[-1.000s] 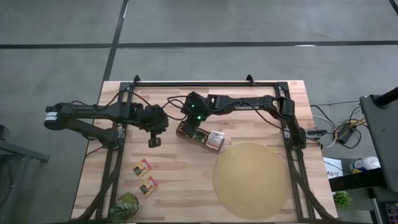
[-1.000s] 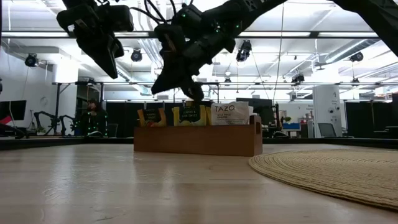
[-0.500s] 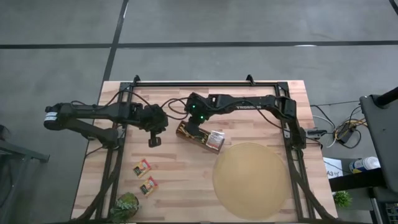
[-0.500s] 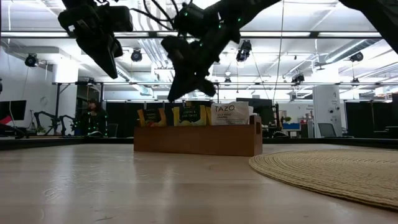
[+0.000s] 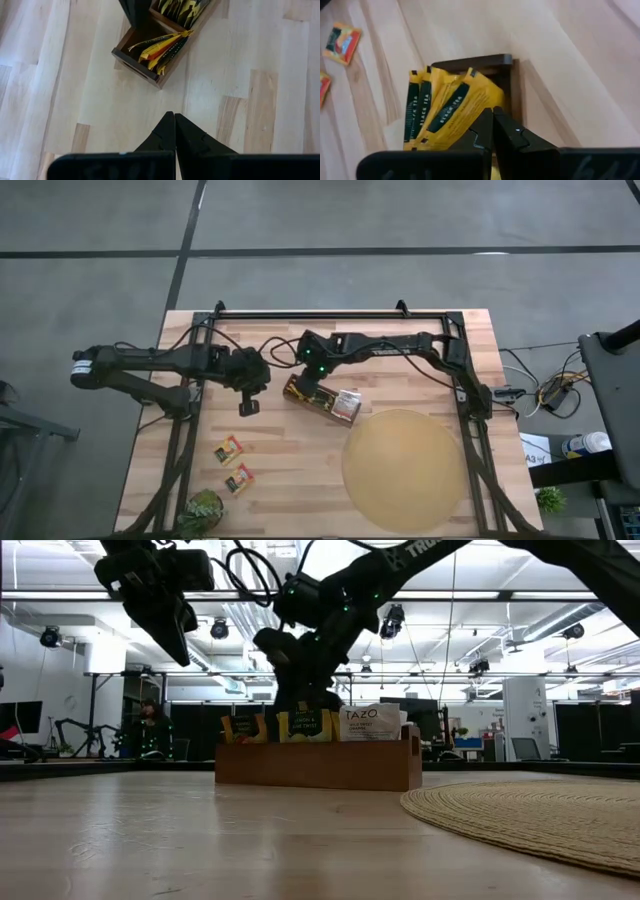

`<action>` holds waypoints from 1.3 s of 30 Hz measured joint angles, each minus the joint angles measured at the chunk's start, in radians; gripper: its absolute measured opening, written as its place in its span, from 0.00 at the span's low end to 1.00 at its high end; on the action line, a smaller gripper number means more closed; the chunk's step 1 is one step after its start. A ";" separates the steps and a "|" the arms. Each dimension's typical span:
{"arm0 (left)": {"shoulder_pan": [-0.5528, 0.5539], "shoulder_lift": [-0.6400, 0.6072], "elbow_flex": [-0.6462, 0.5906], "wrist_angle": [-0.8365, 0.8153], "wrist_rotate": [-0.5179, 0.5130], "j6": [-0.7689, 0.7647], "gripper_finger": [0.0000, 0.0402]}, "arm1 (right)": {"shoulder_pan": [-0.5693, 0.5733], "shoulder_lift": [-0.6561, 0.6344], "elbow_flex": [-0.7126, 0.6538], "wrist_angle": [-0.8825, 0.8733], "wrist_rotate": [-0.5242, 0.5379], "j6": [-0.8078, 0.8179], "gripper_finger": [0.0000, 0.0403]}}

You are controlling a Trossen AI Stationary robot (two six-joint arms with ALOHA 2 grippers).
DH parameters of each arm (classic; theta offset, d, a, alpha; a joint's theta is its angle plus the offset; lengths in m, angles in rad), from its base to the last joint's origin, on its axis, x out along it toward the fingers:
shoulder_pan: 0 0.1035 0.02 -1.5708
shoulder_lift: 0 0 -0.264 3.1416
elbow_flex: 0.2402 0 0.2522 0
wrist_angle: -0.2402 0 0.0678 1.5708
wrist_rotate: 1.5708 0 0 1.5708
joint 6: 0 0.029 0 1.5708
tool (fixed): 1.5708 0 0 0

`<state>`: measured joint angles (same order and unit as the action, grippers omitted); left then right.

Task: Pick & Place Tea
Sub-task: Adjust the orange tea bags in the wooden organizer

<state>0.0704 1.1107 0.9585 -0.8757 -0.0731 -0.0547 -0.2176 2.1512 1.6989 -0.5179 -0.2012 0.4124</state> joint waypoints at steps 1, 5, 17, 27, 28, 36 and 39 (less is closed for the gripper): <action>0.000 0.000 0.000 0.000 0.000 0.000 0.00 | 0.000 0.004 0.000 0.008 -0.006 0.005 0.02; 0.000 0.000 0.000 0.000 0.000 0.000 0.00 | -0.001 0.010 0.009 0.028 -0.008 0.030 0.02; 0.000 0.000 0.000 0.000 0.000 0.001 0.00 | -0.011 0.010 0.016 0.037 -0.006 0.048 0.02; 0.000 0.000 0.000 0.000 0.000 0.012 0.00 | -0.012 0.010 0.016 0.074 -0.005 0.084 0.02; 0.000 0.000 0.000 0.000 0.000 0.014 0.00 | -0.012 0.010 0.016 0.077 -0.003 0.088 0.02; 0.000 0.000 0.000 0.000 0.000 0.021 0.00 | -0.012 0.010 0.008 0.077 0.018 0.096 0.02; 0.000 0.000 0.000 0.000 0.000 0.023 0.00 | -0.012 0.010 -0.004 0.076 0.019 0.104 0.02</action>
<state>0.0704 1.1103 0.9585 -0.8757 -0.0731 -0.0314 -0.2295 2.1616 1.6953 -0.4416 -0.1826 0.5167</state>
